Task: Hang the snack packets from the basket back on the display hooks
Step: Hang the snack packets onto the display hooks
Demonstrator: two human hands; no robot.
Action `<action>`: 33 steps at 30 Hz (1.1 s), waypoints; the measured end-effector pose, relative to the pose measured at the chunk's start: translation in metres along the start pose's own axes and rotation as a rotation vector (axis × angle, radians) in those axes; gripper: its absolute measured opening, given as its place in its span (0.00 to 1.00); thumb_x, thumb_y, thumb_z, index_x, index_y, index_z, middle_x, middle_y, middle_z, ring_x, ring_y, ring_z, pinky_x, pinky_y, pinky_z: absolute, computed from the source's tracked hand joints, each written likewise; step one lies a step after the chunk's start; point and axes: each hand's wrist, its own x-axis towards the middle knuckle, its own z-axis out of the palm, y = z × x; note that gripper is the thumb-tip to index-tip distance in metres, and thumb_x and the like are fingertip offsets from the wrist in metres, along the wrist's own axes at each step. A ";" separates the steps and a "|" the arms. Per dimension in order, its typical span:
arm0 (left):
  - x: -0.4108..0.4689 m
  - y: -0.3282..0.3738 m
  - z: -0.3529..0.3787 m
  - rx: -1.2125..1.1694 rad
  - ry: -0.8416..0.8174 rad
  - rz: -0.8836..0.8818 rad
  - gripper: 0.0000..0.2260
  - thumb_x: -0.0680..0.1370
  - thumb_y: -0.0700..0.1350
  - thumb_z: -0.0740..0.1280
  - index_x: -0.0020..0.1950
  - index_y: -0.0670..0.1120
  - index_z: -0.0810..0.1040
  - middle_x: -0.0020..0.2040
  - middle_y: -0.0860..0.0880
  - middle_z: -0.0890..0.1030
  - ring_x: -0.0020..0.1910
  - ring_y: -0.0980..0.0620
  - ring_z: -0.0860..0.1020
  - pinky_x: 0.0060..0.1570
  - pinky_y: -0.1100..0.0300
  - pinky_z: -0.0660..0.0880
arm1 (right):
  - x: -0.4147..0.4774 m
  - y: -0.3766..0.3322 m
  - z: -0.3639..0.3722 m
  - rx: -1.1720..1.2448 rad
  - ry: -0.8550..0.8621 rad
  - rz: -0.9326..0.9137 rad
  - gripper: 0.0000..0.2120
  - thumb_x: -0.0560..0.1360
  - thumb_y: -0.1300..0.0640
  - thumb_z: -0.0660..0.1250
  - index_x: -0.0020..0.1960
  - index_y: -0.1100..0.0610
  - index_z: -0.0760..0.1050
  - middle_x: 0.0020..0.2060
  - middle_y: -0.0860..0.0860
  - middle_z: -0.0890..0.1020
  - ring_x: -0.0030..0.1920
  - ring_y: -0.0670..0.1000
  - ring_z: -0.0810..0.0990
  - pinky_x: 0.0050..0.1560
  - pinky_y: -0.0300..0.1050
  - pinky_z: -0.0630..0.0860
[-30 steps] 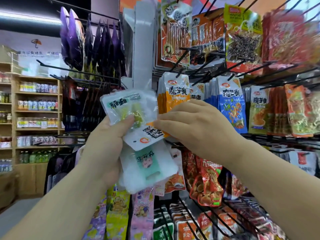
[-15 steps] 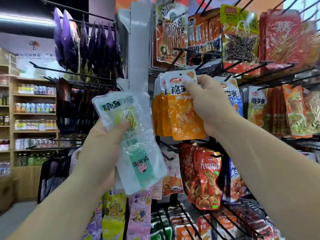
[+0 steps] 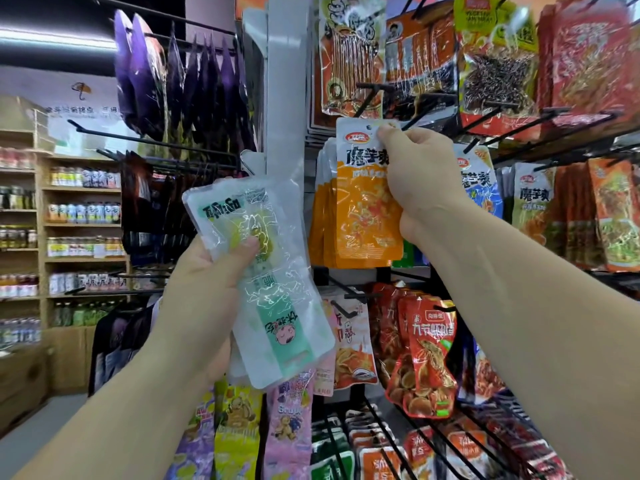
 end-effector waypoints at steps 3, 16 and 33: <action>0.001 -0.001 0.000 0.003 -0.008 0.001 0.08 0.84 0.40 0.64 0.57 0.50 0.80 0.47 0.49 0.88 0.42 0.48 0.88 0.34 0.52 0.84 | 0.001 -0.003 0.004 -0.021 0.023 -0.003 0.21 0.82 0.52 0.65 0.34 0.49 0.59 0.31 0.54 0.60 0.37 0.56 0.61 0.39 0.51 0.61; 0.001 -0.005 -0.002 -0.008 -0.018 0.011 0.08 0.84 0.39 0.64 0.55 0.50 0.80 0.45 0.50 0.88 0.40 0.50 0.87 0.33 0.55 0.82 | 0.010 0.027 0.003 -0.431 0.127 -0.230 0.09 0.81 0.47 0.68 0.49 0.52 0.74 0.38 0.45 0.76 0.39 0.45 0.74 0.40 0.44 0.66; -0.001 -0.011 -0.012 -0.016 0.005 -0.002 0.08 0.84 0.39 0.64 0.55 0.50 0.81 0.46 0.49 0.88 0.40 0.50 0.87 0.32 0.55 0.82 | -0.022 0.058 -0.001 -0.798 0.074 -0.607 0.23 0.78 0.43 0.71 0.71 0.45 0.76 0.70 0.54 0.68 0.69 0.56 0.68 0.64 0.47 0.66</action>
